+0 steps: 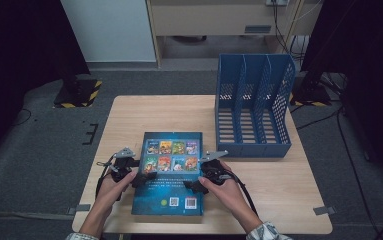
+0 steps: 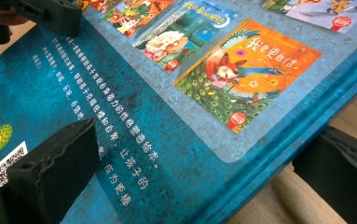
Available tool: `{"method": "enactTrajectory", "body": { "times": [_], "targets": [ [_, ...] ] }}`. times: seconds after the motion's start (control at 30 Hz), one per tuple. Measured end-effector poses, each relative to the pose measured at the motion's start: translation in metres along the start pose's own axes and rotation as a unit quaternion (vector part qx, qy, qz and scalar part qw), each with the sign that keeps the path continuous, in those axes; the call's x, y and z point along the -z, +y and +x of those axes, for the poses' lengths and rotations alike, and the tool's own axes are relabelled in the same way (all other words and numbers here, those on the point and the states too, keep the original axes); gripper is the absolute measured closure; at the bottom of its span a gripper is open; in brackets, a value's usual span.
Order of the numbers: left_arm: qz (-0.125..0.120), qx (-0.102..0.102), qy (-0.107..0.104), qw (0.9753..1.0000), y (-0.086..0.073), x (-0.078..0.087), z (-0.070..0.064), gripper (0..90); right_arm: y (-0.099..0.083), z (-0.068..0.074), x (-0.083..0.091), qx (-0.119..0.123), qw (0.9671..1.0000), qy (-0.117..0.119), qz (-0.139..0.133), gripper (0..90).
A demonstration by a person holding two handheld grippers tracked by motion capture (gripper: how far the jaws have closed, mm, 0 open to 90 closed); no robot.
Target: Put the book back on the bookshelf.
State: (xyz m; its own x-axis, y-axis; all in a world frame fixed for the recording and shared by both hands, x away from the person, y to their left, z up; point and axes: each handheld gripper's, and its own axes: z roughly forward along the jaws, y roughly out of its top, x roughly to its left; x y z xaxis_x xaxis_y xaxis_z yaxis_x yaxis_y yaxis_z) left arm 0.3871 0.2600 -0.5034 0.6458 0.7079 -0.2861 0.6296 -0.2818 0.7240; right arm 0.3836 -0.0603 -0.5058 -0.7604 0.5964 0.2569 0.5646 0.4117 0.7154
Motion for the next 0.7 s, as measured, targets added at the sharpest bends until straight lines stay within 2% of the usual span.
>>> {"method": "enactTrajectory", "body": {
  "times": [0.17, 0.23, 0.4, 0.63, 0.7],
  "targets": [
    [-0.033, -0.004, 0.01, 0.9994, 0.0026, 0.0068, 0.0009, 9.5, 0.0039, 0.0036, 0.0034, 0.014, 0.9998, -0.014, -0.011, 4.5],
    [-0.029, -0.005, 0.013, 0.9995, 0.0024, 0.0069, 0.0009, 10.5, 0.0055, 0.004, 0.0055, 0.021, 0.9995, -0.016, -0.017, 6.0],
    [-0.021, -0.006, 0.019, 0.9996, 0.0032, 0.0061, 0.0002, 11.5, 0.0056, 0.0029, 0.004, 0.015, 0.9997, -0.014, -0.012, 5.9],
    [-0.027, -0.001, 0.015, 0.9995, 0.0059, 0.008, -0.0009, 11.5, 0.009, 0.0029, 0.0048, 0.012, 0.9996, -0.024, -0.01, 5.9],
    [-0.026, -0.004, 0.017, 0.9995, 0.0072, 0.0079, -0.0015, 11.5, 0.0102, 0.0028, 0.0051, 0.011, 0.9995, -0.026, -0.01, 5.9]
  ]
}}
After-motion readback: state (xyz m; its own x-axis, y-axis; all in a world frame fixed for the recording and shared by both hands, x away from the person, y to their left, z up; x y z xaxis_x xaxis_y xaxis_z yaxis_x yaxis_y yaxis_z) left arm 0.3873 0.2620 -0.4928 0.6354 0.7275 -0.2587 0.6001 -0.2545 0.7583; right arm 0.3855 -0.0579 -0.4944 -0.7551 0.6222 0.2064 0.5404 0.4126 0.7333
